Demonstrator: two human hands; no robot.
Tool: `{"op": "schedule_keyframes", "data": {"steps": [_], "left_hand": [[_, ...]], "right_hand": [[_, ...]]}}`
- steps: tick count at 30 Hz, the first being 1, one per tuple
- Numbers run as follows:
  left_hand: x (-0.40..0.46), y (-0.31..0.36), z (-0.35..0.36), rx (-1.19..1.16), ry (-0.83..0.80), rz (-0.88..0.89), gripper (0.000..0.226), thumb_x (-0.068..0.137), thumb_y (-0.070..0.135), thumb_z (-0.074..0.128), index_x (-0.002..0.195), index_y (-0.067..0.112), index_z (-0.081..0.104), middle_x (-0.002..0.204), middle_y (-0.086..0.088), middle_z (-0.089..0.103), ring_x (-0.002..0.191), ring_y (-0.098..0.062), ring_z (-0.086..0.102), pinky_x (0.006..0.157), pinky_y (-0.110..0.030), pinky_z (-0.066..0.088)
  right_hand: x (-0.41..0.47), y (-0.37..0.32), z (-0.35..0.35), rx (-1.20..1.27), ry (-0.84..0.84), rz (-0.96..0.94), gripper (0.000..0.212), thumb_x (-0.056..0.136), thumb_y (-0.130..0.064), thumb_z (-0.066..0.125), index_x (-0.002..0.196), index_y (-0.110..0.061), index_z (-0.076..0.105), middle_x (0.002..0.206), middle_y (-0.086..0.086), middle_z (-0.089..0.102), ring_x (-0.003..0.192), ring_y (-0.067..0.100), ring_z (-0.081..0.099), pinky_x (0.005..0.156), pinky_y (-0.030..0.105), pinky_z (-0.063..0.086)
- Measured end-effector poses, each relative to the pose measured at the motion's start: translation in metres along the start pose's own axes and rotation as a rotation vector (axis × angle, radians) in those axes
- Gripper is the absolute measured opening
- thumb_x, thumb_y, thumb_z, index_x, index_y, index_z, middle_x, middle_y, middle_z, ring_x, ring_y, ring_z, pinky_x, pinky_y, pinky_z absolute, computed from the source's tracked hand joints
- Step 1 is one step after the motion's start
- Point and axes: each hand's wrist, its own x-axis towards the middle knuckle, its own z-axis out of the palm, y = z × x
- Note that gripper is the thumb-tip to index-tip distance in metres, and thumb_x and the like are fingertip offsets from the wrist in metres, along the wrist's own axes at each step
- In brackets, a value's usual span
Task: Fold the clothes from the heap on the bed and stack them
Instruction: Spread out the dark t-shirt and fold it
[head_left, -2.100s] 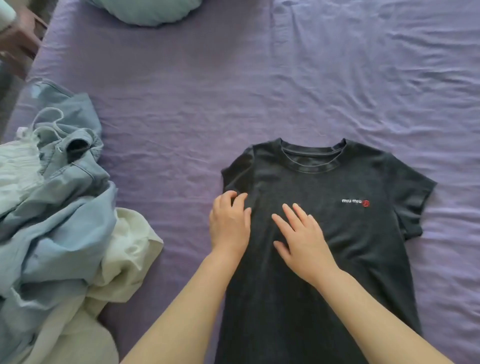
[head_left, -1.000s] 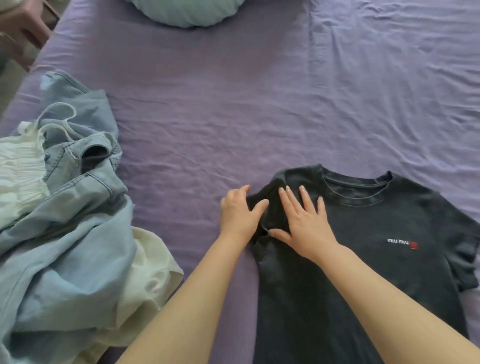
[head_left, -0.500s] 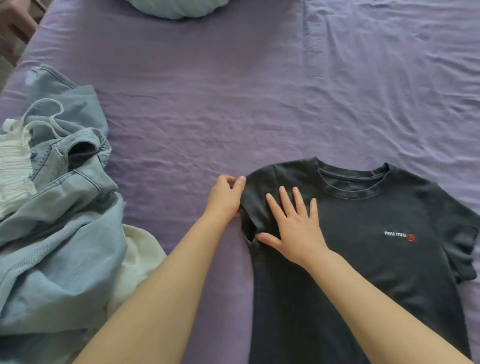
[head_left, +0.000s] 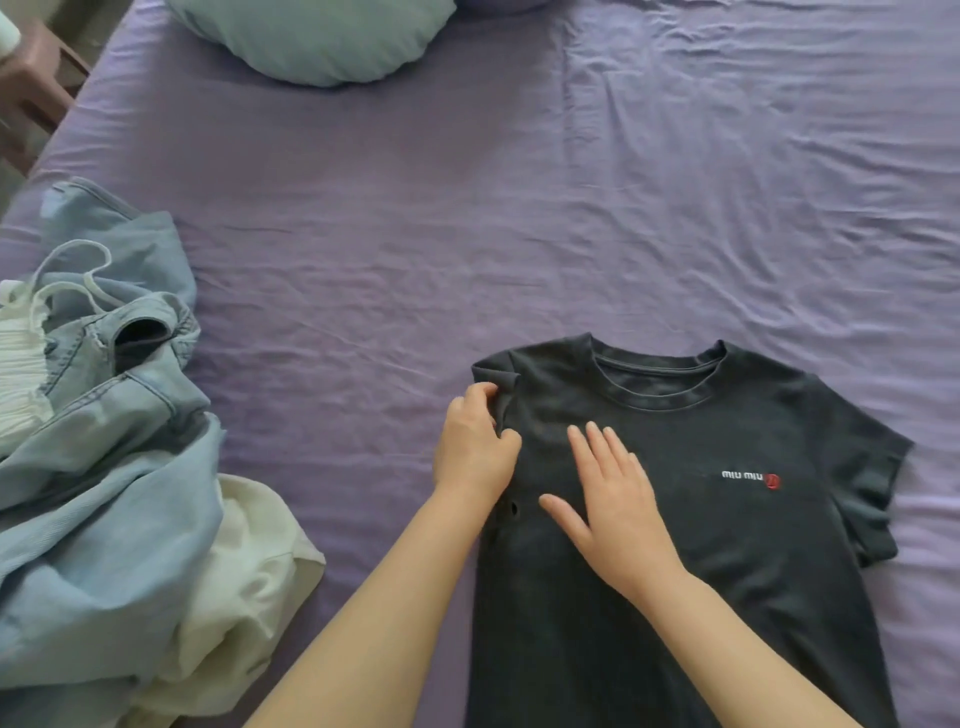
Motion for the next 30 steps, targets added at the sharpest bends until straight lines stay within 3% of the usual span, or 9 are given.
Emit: {"op": "schedule_keyframes", "data": {"steps": [2, 4, 7, 10, 13, 17, 21, 25, 30], "left_hand": [[-0.001, 0.007, 0.011, 0.013, -0.063, 0.037, 0.055, 0.091, 0.029, 0.055, 0.142, 0.02, 0.04, 0.123, -0.003, 0.048, 0.107, -0.016, 0.049, 0.092, -0.03, 0.043], [-0.002, 0.008, 0.025, 0.284, -0.033, 0.15, 0.054, 0.098, 0.034, 0.043, 0.149, 0.019, 0.029, 0.144, -0.003, 0.037, 0.128, -0.02, 0.037, 0.103, -0.033, 0.035], [-0.002, -0.002, 0.047, 0.705, -0.047, 0.349, 0.063, 0.101, 0.047, 0.019, 0.153, 0.017, 0.0, 0.161, -0.002, -0.007, 0.148, -0.025, -0.007, 0.119, -0.044, 0.0], [0.003, -0.021, 0.061, 0.834, -0.137, 0.309, 0.076, 0.087, 0.067, -0.006, 0.143, 0.02, -0.026, 0.15, -0.001, -0.035, 0.139, -0.02, -0.034, 0.114, -0.047, -0.021], [0.008, -0.028, 0.063, 0.909, -0.159, 0.3, 0.08, 0.08, 0.071, -0.012, 0.141, 0.022, -0.03, 0.152, -0.002, -0.035, 0.139, -0.02, -0.035, 0.114, -0.05, -0.019], [0.006, -0.011, 0.063, 0.966, -0.171, 0.234, 0.08, 0.088, 0.069, 0.002, 0.146, 0.02, -0.022, 0.157, -0.004, -0.025, 0.144, -0.023, -0.026, 0.112, -0.055, -0.017], [-0.01, 0.031, 0.078, 0.966, -0.126, 0.295, 0.077, 0.093, 0.065, 0.017, 0.153, 0.02, -0.003, 0.16, -0.01, -0.012, 0.146, -0.029, -0.016, 0.114, -0.056, -0.01], [-0.034, 0.075, 0.124, 0.883, -0.278, 0.535, 0.073, 0.095, 0.063, 0.022, 0.153, 0.025, 0.0, 0.16, -0.007, -0.011, 0.147, -0.027, -0.015, 0.116, -0.054, -0.008], [-0.061, 0.12, 0.195, 0.805, -0.402, 0.701, 0.063, 0.098, 0.054, 0.029, 0.152, 0.027, 0.012, 0.161, -0.007, -0.005, 0.147, -0.03, -0.013, 0.114, -0.056, -0.007]], "right_hand": [[-0.013, 0.015, -0.003, 0.053, 0.018, 0.045, 0.076, 0.092, -0.058, 0.033, 0.152, -0.018, 0.009, 0.159, 0.003, 0.006, 0.147, 0.015, -0.004, 0.119, 0.031, 0.004], [-0.023, 0.027, -0.005, 0.071, 0.006, 0.056, 0.07, 0.094, -0.056, 0.028, 0.151, -0.019, 0.014, 0.159, 0.0, 0.007, 0.145, 0.011, -0.005, 0.117, 0.026, 0.002], [-0.035, 0.043, -0.007, -0.034, 0.011, 0.021, 0.063, 0.098, -0.051, 0.014, 0.143, -0.015, 0.039, 0.152, 0.007, 0.03, 0.143, 0.026, 0.023, 0.115, 0.043, 0.022], [-0.042, 0.061, -0.005, -0.179, -0.03, 0.041, 0.063, 0.097, -0.052, 0.013, 0.138, -0.019, 0.048, 0.145, 0.011, 0.043, 0.136, 0.035, 0.036, 0.109, 0.057, 0.03], [-0.046, 0.085, -0.003, -0.221, -0.083, -0.021, 0.061, 0.094, -0.055, 0.019, 0.145, -0.026, 0.035, 0.153, 0.006, 0.029, 0.142, 0.031, 0.021, 0.112, 0.048, 0.013], [-0.048, 0.115, -0.013, -0.161, -0.095, -0.063, 0.06, 0.097, -0.055, 0.014, 0.151, -0.03, 0.008, 0.158, -0.005, -0.001, 0.146, 0.016, -0.01, 0.117, 0.033, -0.012], [-0.058, 0.159, -0.038, 0.001, 0.038, 0.133, 0.051, 0.098, -0.038, 0.042, 0.146, -0.023, 0.033, 0.157, 0.0, 0.022, 0.146, 0.019, 0.01, 0.117, 0.035, 0.011], [-0.065, 0.205, -0.056, 0.006, 0.144, 0.269, 0.041, 0.095, -0.025, 0.055, 0.135, -0.015, 0.053, 0.148, 0.007, 0.04, 0.142, 0.031, 0.024, 0.112, 0.045, 0.024], [-0.055, 0.245, -0.064, 0.099, 0.169, 0.485, 0.054, 0.094, -0.025, 0.054, 0.143, -0.011, 0.038, 0.152, 0.02, 0.026, 0.141, 0.038, 0.017, 0.114, 0.045, 0.016]]}}
